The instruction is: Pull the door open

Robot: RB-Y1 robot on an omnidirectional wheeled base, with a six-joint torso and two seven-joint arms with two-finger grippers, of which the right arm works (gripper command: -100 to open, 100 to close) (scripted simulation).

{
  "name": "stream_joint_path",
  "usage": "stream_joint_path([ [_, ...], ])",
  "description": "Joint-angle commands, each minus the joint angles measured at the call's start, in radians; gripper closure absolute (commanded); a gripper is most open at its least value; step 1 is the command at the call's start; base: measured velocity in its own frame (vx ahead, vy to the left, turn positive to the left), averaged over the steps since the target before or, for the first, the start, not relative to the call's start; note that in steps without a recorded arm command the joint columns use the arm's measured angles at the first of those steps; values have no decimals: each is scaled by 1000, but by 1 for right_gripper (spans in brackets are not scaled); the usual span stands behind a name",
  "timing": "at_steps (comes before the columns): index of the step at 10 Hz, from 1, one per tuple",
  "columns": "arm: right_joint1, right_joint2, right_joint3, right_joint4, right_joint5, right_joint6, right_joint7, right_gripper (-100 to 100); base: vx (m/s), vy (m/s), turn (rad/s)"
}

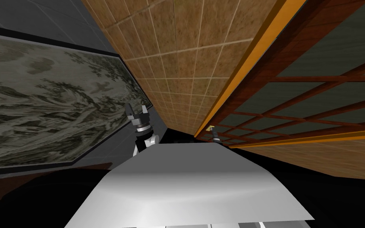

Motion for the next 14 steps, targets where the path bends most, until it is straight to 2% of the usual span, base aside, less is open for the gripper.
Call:
stream_joint_path([
  [1,-4,0,11,3,-18,6,-50,100,-41,-9,38],
  [4,-15,-2,30,6,-50,14,-127,100,-60,-19,48],
  [5,-15,-2,30,6,-50,14,-135,100,-38,-17,27],
  [7,-26,-4,49,10,-83,22,-201,100,-60,-23,58],
  [8,-26,-4,49,10,-83,22,-218,100,-56,-22,38],
  [9,-31,-4,59,11,-99,26,-252,100,-53,-20,53],
  [10,-31,-4,59,11,-99,26,-259,100,-43,-14,28],
  [12,-42,-6,79,15,-132,34,-324,100,-63,-20,50],
  [13,-42,-6,79,15,-132,34,-342,100,-65,-20,43],
  [14,-48,-7,89,17,-149,38,-377,100,-59,-7,50],
])
